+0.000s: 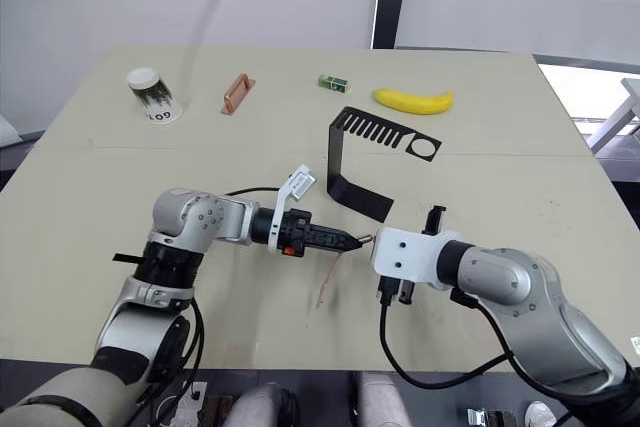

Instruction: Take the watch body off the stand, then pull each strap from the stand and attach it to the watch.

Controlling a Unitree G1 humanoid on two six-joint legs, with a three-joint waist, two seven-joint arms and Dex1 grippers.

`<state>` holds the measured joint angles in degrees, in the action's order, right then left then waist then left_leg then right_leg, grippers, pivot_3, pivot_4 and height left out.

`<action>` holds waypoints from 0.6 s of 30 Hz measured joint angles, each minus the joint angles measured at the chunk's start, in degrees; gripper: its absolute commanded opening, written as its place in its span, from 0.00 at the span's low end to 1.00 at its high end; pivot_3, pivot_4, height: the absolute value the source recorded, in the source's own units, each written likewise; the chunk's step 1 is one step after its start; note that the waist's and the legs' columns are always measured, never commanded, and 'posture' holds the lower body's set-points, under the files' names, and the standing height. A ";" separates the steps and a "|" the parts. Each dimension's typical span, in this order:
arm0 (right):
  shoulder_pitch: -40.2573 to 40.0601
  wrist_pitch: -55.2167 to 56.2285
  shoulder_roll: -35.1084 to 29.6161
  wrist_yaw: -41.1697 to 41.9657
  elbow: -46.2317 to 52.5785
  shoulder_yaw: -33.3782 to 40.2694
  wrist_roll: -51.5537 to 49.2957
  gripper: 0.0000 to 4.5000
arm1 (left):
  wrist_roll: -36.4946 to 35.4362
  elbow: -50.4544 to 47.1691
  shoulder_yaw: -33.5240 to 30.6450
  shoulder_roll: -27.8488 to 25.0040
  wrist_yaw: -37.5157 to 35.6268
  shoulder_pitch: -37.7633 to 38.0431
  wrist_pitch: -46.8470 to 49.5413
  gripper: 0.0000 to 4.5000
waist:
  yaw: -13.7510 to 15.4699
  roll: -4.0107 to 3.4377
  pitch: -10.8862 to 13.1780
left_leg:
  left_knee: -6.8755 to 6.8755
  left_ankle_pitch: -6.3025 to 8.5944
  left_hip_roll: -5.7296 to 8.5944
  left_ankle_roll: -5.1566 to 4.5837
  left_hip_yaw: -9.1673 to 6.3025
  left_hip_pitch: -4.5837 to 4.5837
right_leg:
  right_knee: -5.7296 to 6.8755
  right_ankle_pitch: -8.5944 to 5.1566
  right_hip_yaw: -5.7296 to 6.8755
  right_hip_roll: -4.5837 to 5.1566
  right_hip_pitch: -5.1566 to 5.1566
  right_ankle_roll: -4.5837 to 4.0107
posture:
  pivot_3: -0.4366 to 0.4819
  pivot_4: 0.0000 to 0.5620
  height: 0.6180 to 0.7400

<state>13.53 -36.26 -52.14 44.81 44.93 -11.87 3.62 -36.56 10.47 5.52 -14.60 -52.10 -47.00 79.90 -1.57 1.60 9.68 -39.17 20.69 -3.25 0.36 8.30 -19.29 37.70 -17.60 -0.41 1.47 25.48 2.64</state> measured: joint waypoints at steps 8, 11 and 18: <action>-0.01 0.00 -0.41 0.00 0.07 0.00 0.01 0.00 | -0.20 1.29 0.07 -0.05 -0.01 -0.26 -0.07 0.35 | -0.01 0.00 0.00 | 0.00 0.00 0.00 0.00 0.00 0.00 | 0.00 0.00 0.00 0.00 0.00 0.00 | 0.48 0.27 1.00; -0.02 0.00 -0.86 0.00 0.51 0.02 0.01 0.00 | -0.20 1.43 0.13 -0.10 -0.01 -0.28 -0.24 0.35 | 0.00 0.00 0.00 | 0.00 0.00 0.00 0.00 0.00 0.00 | 0.00 0.00 0.00 0.00 0.00 0.00 | 0.48 0.27 1.00; -0.02 0.00 -1.05 0.00 0.77 0.68 -0.02 0.00 | -0.20 1.58 0.16 -0.06 0.03 -0.50 -0.77 0.35 | 0.00 0.00 0.00 | 0.00 0.00 0.00 0.00 0.00 0.00 | 0.00 0.00 0.00 0.00 0.00 -0.01 | 0.48 0.27 1.00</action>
<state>13.51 -36.26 -53.19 44.81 45.70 -11.19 3.60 -36.76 12.05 5.68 -14.66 -52.07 -47.49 79.13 -1.58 1.60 9.68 -39.17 20.69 -3.25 0.36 8.30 -19.29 37.70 -17.61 -0.40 1.46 25.48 2.63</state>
